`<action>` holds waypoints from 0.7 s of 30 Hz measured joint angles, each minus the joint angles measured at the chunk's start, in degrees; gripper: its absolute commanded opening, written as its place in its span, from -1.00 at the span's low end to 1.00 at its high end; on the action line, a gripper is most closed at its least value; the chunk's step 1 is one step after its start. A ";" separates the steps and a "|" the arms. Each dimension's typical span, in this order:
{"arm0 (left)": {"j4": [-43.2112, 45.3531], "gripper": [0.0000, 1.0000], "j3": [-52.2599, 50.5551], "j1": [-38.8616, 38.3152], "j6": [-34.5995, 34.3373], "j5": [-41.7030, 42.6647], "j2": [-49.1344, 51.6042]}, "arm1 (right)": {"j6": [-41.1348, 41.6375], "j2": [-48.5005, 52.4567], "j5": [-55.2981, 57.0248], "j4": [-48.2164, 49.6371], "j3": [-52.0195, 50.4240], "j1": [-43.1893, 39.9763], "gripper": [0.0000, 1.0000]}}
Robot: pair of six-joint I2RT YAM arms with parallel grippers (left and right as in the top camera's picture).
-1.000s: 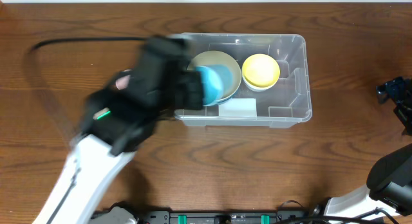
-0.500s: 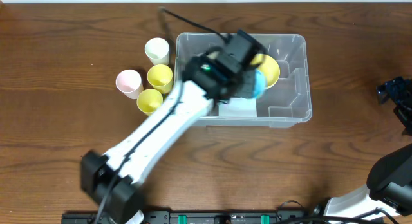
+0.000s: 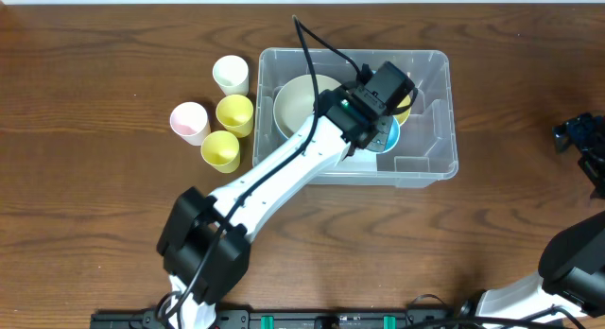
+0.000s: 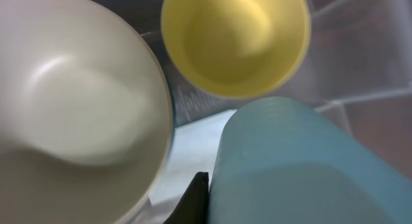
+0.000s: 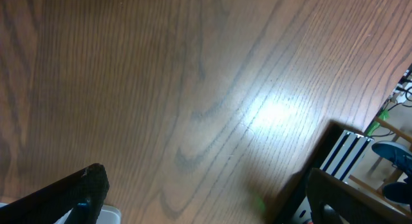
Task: Pack container
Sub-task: 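Carry the blue cup into the bin between the bowl stacks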
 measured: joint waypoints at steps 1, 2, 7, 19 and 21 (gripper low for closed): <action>0.48 -0.88 0.00 0.26 0.07 -0.11 0.61 | 0.00 0.00 0.00 0.00 0.00 0.00 0.98; 0.74 -0.89 0.00 0.59 0.26 -0.20 1.09 | 0.00 0.00 -0.02 0.00 0.00 0.00 0.98; 1.70 -0.88 0.00 1.31 0.44 -0.33 1.64 | 0.00 0.00 0.00 0.00 0.00 0.00 0.99; 0.37 -0.88 0.00 1.25 0.37 0.15 3.17 | 0.00 0.00 0.00 0.00 0.00 0.00 0.98; -0.35 -0.88 0.00 1.25 0.37 0.15 3.76 | 0.00 0.00 0.00 -0.02 0.00 0.00 0.98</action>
